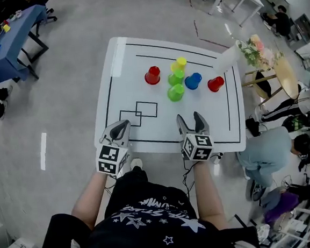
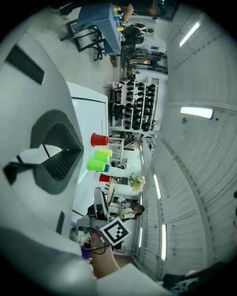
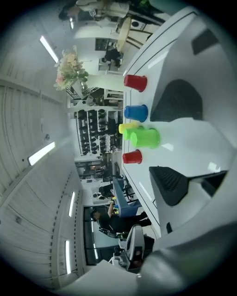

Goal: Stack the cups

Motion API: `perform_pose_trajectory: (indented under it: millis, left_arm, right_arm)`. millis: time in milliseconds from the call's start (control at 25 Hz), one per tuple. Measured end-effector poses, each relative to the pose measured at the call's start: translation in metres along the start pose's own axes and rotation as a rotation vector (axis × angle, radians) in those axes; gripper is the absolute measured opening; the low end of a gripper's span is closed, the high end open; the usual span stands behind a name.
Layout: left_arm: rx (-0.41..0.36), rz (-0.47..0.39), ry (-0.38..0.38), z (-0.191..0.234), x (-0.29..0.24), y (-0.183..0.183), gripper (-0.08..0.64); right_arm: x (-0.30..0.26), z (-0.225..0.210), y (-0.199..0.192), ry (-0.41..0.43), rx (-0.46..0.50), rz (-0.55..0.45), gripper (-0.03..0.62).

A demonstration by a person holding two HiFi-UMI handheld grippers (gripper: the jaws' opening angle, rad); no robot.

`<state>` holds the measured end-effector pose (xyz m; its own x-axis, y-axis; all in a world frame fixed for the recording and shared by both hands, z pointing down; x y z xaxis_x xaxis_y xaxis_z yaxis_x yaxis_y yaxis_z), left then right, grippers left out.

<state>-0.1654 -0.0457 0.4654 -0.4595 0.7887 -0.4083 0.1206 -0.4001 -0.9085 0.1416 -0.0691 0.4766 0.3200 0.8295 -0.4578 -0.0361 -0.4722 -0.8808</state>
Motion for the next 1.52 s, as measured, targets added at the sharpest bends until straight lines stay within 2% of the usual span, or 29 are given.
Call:
perform_pose_trajectory:
  millis: [240,600,1000,1080,1160,1520]
  left_arm:
    - [0.012,0.025,-0.031,0.017,-0.017,-0.006,0.011]
    - [0.025,0.034,0.001,0.021,-0.027,-0.007,0.011]
    - [0.035,0.034,0.127,0.007,-0.023,0.002,0.011]
    - [0.043,0.033,0.145,0.003,-0.022,0.003,0.011]
    - [0.036,0.024,0.158,-0.001,-0.022,0.005,0.011]
    - [0.046,0.020,0.194,-0.008,-0.016,0.004,0.011]
  right_arm:
    - [-0.041,0.005,0.011,-0.016,0.021,0.026,0.284]
    - [-0.095,-0.015,0.024,-0.037,0.040,0.043,0.282]
    - [-0.128,-0.030,0.023,0.068,0.102,0.074,0.282]
    - [-0.130,-0.030,0.023,0.092,0.117,0.081,0.236]
    - [-0.130,-0.029,0.023,0.116,0.130,0.087,0.238]
    - [-0.107,0.003,0.014,0.273,0.172,0.079,0.238]
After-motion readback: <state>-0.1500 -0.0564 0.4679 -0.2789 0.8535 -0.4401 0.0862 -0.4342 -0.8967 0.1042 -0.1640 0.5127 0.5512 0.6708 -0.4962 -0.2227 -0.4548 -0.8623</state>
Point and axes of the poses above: the fingertips, and each gripper's own axes: x backward along the fingers, z to its left, y out of its top, the point moved 9 cm from there along x, backward along the fingers, and after that the axes turned 5 degrees about y, right-handed, at the moved point
